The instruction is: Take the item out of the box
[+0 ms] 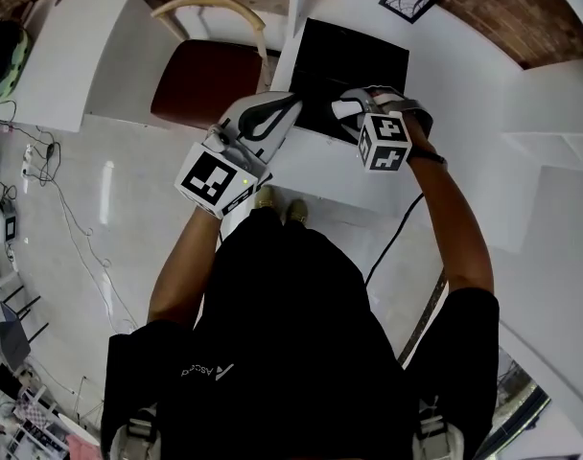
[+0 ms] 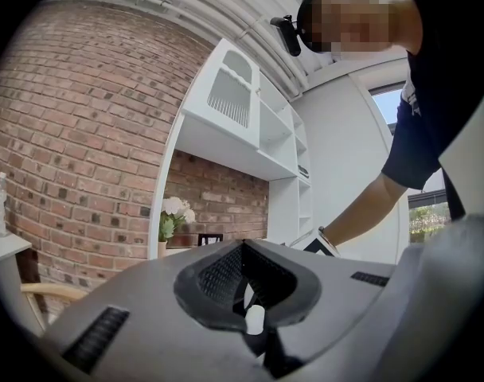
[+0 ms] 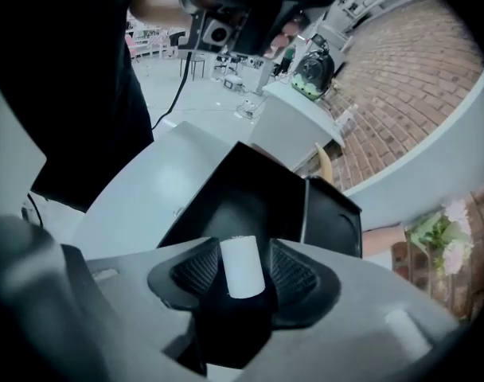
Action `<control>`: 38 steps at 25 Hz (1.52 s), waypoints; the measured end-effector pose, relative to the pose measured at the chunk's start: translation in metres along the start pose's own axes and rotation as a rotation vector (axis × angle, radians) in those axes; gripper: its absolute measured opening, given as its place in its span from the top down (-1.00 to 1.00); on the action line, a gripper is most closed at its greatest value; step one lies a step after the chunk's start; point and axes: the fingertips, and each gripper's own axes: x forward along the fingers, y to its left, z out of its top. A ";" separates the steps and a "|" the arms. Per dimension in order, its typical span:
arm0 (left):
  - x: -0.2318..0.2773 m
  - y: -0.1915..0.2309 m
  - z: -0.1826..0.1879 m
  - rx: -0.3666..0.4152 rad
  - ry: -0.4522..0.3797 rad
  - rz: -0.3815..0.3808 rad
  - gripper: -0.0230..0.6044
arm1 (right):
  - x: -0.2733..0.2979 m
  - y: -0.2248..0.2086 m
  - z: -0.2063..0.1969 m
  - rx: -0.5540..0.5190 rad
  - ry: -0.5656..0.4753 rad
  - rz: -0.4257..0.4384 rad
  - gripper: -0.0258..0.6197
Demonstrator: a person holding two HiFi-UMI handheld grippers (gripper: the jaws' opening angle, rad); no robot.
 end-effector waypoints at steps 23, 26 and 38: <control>-0.009 0.014 -0.023 -0.048 0.037 -0.027 0.93 | 0.041 0.006 -0.026 -0.064 0.160 -0.012 0.38; -0.006 0.011 -0.023 -0.048 0.046 -0.039 0.93 | 0.035 0.005 -0.023 -0.020 0.130 -0.038 0.38; 0.006 -0.007 -0.007 -0.021 0.024 -0.083 0.93 | -0.070 -0.018 0.017 0.450 -0.241 -0.343 0.38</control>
